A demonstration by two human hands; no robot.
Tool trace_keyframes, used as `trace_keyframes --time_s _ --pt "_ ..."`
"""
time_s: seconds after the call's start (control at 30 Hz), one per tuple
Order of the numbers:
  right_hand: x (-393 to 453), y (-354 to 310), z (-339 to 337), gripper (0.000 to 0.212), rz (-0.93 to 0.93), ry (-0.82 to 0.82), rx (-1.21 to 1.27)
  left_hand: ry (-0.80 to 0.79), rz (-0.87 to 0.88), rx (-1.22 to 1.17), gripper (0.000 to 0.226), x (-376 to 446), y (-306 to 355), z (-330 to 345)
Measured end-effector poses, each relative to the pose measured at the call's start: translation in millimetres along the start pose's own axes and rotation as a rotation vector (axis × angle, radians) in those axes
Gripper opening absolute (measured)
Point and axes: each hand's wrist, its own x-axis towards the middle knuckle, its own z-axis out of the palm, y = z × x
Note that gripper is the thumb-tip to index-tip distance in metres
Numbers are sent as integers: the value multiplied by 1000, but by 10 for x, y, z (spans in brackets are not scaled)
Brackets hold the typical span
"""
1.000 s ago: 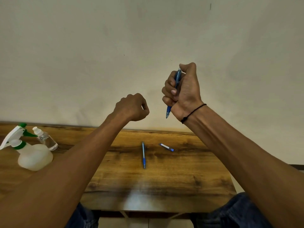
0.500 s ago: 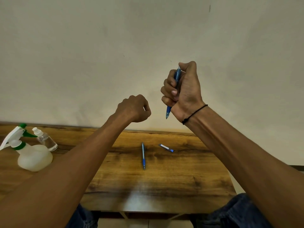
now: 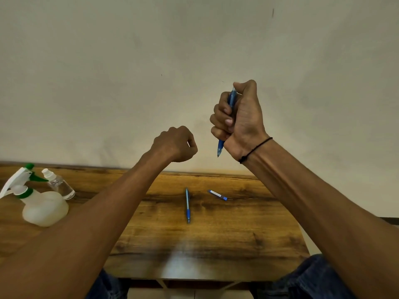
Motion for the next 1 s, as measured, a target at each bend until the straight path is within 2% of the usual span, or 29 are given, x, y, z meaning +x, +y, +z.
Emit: trace_keyframes --time_s 1.0 --pt "-30 4 24 58 -65 -47 -118 -25 40 -11 19 -22 27 2"
